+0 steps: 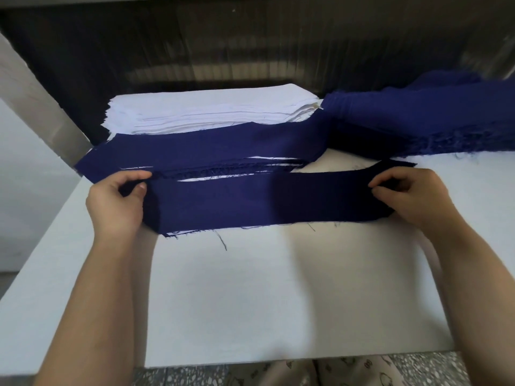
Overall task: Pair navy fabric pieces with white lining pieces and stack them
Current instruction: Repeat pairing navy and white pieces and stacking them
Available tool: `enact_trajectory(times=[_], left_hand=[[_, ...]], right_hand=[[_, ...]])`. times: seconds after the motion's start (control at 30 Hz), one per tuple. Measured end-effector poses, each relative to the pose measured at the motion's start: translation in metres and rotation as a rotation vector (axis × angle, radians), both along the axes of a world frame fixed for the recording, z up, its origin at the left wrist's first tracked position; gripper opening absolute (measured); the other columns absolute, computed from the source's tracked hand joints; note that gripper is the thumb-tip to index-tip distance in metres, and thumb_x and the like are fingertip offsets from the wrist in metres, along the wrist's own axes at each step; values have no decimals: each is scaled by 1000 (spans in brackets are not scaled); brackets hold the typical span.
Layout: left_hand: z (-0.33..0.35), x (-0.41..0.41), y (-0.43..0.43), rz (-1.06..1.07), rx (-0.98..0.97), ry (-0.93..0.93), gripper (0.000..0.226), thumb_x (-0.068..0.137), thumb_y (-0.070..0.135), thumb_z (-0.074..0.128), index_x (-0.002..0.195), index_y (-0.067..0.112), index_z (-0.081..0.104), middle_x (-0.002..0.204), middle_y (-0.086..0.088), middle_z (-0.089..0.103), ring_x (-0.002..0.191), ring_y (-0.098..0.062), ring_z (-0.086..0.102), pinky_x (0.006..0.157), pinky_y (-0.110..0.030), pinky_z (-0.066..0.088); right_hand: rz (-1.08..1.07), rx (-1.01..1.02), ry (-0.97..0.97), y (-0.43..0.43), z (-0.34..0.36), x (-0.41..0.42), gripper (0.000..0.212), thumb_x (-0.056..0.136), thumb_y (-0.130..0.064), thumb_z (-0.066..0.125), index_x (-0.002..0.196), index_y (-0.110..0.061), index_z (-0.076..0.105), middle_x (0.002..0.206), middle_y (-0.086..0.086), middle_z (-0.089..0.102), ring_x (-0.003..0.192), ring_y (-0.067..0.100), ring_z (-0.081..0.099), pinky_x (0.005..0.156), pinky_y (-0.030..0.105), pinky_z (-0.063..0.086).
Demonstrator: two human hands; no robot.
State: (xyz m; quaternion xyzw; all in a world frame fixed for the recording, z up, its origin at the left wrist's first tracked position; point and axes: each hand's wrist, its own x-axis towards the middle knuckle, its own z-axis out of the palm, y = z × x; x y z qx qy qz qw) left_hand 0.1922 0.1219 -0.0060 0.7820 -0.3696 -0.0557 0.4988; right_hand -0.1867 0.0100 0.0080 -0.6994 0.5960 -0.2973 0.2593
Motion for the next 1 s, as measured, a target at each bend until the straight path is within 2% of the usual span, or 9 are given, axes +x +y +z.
enact_trajectory(times=[0.07,0.17,0.37,0.47,0.63,0.73,0.83,0.9,1.0], left_hand=[[-1,1,0,-5,51,-4,26,88,-3,57,102,15,71,104,3,65,108,-20,60,104,-33,43],[0,1,1,-9,106,-20,28,87,-3,56,106,13,71,107,2,65,111,-21,59,105,-34,41],[5,-4,2,-21,133,-57,32,84,-7,59,109,10,70,115,-4,66,113,-21,58,105,-30,39],[6,-5,3,-16,122,-58,31,84,-6,61,109,11,70,115,-3,66,113,-19,58,102,-25,38],[6,-5,4,-42,179,-95,33,83,-5,63,109,13,69,107,2,64,103,-15,55,93,-24,38],[5,-6,4,-27,249,-122,32,83,3,68,112,16,68,107,1,60,106,-23,55,88,-29,38],[5,-8,4,18,327,-185,37,82,17,72,118,16,64,117,-9,62,110,-31,55,93,-40,43],[6,-9,4,41,381,-220,45,82,24,72,124,14,59,121,-11,61,113,-35,52,94,-47,44],[6,-13,4,20,382,-247,49,85,23,70,129,14,53,120,-13,59,112,-34,52,89,-44,42]], right_hand=[[-11,-15,45,1,1,0,29,81,-15,66,66,-40,61,57,-16,58,60,7,53,80,36,45],[-27,-26,101,1,2,2,24,83,-17,65,74,-39,60,70,-23,54,76,16,51,93,46,40],[-54,-18,110,-2,-1,2,24,83,-12,63,82,-36,63,73,-21,53,84,18,51,98,45,37],[-93,-60,46,-3,-2,1,29,83,-10,62,79,-39,61,77,-11,59,84,19,54,98,47,38],[-100,4,159,-9,-9,-2,21,86,-16,59,84,-36,64,75,-18,54,81,15,46,87,33,23],[-114,42,204,-10,-10,-1,20,85,-24,59,96,-40,62,98,-5,58,95,20,45,84,33,18],[-228,30,318,-12,-9,-2,38,82,-35,59,119,-42,54,123,8,49,116,32,36,92,41,22],[-277,67,364,-12,-10,-2,51,81,-40,59,130,-39,44,132,12,42,123,34,29,97,44,21],[-279,100,409,-11,-13,0,58,82,-42,57,136,-35,37,136,13,40,125,33,28,98,45,20]])
